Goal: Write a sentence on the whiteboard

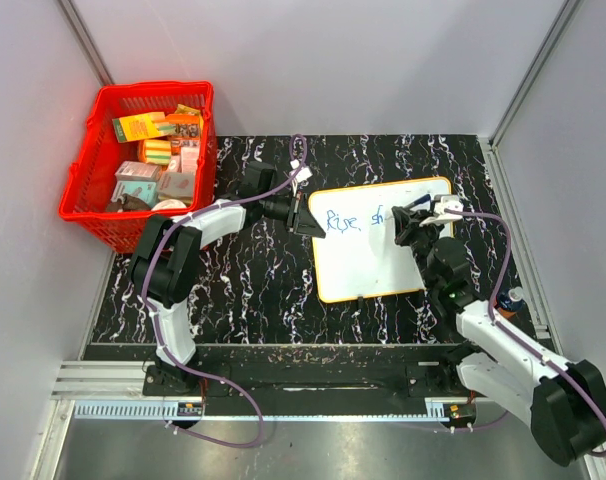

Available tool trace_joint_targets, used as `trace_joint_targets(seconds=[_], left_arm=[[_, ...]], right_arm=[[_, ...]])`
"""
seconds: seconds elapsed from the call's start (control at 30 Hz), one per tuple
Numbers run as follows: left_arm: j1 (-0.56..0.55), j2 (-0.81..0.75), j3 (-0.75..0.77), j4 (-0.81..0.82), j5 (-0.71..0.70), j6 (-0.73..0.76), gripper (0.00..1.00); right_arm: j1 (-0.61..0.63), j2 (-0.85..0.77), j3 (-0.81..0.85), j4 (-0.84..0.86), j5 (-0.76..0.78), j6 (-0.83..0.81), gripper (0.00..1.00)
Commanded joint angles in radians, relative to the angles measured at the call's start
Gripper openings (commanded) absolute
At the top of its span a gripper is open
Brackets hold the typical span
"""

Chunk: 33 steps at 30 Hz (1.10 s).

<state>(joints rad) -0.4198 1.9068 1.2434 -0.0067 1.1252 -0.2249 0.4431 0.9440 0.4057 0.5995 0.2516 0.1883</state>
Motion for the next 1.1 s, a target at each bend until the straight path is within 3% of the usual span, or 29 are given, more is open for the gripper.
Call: trace_joint_targets(seconds=[0.0,1.07], left_arm=[[-0.040,0.051,-0.025,-0.058,-0.119,0.203,0.00],[-0.040,0.055,-0.021,-0.062,-0.119,0.203,0.00]], right_arm=[[-0.004,-0.011,0.082,-0.018,0.021,-0.018,0.00],[-0.043,0.122,0.101,0.036,-0.031,0.002,0.00]])
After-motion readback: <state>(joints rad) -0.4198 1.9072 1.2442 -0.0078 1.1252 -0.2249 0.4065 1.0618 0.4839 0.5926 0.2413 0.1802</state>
